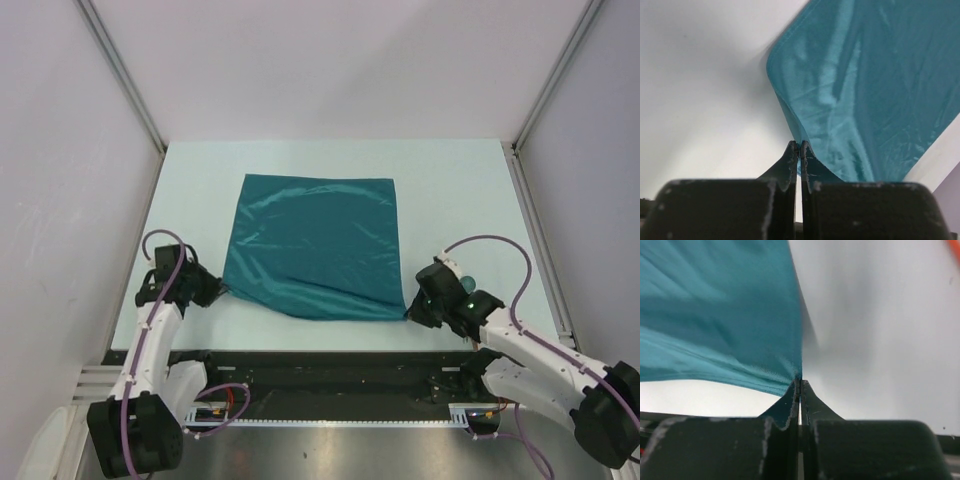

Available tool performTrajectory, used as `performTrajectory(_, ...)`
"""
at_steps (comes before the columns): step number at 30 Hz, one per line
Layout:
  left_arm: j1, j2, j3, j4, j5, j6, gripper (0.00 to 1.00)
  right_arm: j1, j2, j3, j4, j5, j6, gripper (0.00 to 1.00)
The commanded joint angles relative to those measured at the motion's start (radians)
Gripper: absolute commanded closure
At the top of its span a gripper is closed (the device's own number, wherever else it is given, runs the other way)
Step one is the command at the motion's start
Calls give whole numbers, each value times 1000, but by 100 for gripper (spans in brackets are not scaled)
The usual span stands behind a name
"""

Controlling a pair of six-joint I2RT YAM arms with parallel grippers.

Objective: Fold the napkin into a case and place the utensils inside
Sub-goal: Pick up the flattened napkin from the center of the board.

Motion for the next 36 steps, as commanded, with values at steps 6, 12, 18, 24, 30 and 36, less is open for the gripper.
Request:
performTrajectory(6, 6, 13, -63, 14, 35, 24, 100, 138, 152, -29, -14, 7, 127, 71)
performTrajectory(12, 5, 10, -75, 17, 43, 32, 100, 189, 197, -9, -36, 43, 193, 55)
performTrajectory(18, 6, 4, -72, 14, 54, 36, 100, 230, 299, 15, -103, 104, 268, 54)
performTrajectory(24, 5, -2, -74, 7, 55, 38, 100, 249, 397, 26, -111, 144, 299, 63)
performTrajectory(30, 5, -4, -57, 11, 61, 50, 100, 240, 349, 31, -87, 185, 271, 100)
performTrajectory(36, 6, -19, -17, 33, 126, 90, 100, 203, 131, 81, -83, 234, 95, 100)
